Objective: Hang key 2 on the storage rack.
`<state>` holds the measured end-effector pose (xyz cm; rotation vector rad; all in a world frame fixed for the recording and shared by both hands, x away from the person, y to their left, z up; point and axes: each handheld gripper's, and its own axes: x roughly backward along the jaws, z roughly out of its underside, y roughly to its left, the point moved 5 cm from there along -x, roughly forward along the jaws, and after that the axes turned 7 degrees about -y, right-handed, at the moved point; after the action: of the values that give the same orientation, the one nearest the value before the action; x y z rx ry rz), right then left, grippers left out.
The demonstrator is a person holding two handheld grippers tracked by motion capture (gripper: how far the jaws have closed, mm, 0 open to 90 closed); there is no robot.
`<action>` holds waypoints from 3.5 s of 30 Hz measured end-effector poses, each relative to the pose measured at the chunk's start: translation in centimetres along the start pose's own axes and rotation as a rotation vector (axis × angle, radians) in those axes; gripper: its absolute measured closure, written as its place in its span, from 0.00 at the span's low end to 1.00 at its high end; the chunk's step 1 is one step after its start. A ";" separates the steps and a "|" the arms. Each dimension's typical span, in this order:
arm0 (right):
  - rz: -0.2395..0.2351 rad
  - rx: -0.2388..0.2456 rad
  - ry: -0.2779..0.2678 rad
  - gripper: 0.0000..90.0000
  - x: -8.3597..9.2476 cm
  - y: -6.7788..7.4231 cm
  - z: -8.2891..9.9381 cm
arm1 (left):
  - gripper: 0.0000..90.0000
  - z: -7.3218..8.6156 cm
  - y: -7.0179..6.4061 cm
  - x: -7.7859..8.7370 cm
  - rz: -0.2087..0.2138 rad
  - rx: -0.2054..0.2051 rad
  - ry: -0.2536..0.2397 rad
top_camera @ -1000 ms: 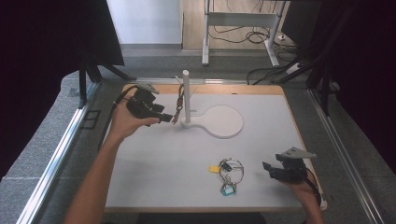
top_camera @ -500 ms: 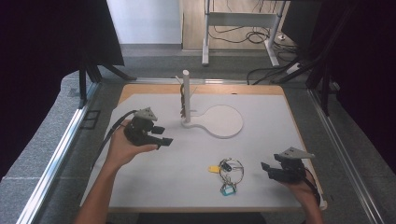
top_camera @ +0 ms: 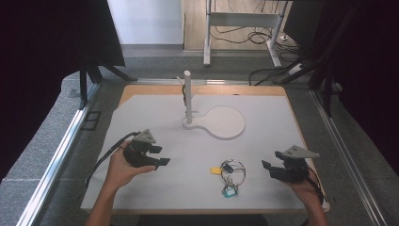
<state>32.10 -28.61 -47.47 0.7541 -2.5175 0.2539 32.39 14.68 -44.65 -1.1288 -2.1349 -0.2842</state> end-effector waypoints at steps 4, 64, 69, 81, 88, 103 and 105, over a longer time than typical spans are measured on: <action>-0.015 0.002 0.009 0.38 0.0 0.1 -0.4 | 0.45 0.4 0.1 -0.6 -0.008 -0.020 0.033; -0.365 0.223 0.602 0.67 -8.8 5.3 -4.9 | 0.43 2.6 0.5 1.0 0.025 0.011 0.011; -0.375 0.234 0.623 0.70 -9.4 5.6 -4.5 | 0.43 2.6 0.5 1.1 0.025 0.009 0.012; -0.367 0.247 0.669 0.80 -10.4 5.7 -3.8 | 0.43 2.8 0.5 1.0 0.027 0.003 0.023; -0.364 0.273 0.691 0.84 -10.7 5.5 -3.4 | 0.43 2.8 0.4 0.9 0.030 0.002 0.028; -0.386 0.276 0.759 0.95 -11.2 5.7 -3.5 | 0.43 2.9 0.4 0.7 0.034 -0.002 0.037; -0.390 0.276 0.762 0.95 -11.1 5.6 -3.5 | 0.43 2.9 0.4 0.7 0.034 -0.004 0.038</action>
<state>38.43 -17.67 -50.34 1.0019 -1.6039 0.6221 31.03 16.77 -46.35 -1.1524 -2.0807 -0.2919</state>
